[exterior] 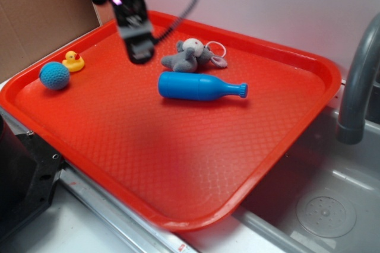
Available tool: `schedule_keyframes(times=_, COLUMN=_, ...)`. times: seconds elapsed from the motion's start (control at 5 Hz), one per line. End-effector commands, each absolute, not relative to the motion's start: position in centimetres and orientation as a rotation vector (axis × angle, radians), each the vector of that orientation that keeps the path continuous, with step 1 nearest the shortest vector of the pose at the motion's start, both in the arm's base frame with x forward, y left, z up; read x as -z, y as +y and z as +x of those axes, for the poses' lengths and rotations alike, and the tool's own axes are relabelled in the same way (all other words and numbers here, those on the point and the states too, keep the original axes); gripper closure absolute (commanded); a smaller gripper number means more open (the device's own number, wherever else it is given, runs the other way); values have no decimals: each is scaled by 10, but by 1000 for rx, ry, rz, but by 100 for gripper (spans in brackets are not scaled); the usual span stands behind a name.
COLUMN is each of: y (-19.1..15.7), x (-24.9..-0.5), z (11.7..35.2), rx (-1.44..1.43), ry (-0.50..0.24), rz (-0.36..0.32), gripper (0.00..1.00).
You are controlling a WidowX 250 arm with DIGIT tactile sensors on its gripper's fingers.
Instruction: Grab the blue bottle.
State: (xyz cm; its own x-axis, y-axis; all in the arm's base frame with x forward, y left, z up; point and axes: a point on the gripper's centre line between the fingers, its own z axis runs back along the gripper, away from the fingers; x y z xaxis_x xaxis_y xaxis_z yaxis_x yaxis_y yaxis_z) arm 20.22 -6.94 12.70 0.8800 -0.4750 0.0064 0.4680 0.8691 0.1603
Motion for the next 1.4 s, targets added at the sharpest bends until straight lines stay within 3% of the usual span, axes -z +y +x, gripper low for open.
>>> schedule_keyframes(times=0.0, y=-79, x=-86, z=239, rx=547, ry=-12, rz=177, gripper=0)
schedule_keyframes(times=0.4, y=-76, x=-40, z=268, rx=579, ry=80, rz=165, gripper=0)
schedule_keyframes(times=0.6, y=-81, x=-22, z=272, rx=676, ry=112, rz=121, gripper=2)
schedule_keyframes(times=0.8, y=-83, x=-18, z=268, rx=742, ry=111, rz=108, gripper=100)
schedule_keyframes(times=1.0, y=-82, x=-21, z=265, rx=742, ry=118, rz=115, gripper=100)
schedule_keyframes(times=1.2, y=-79, x=-47, z=258, rx=640, ry=132, rz=193, gripper=100)
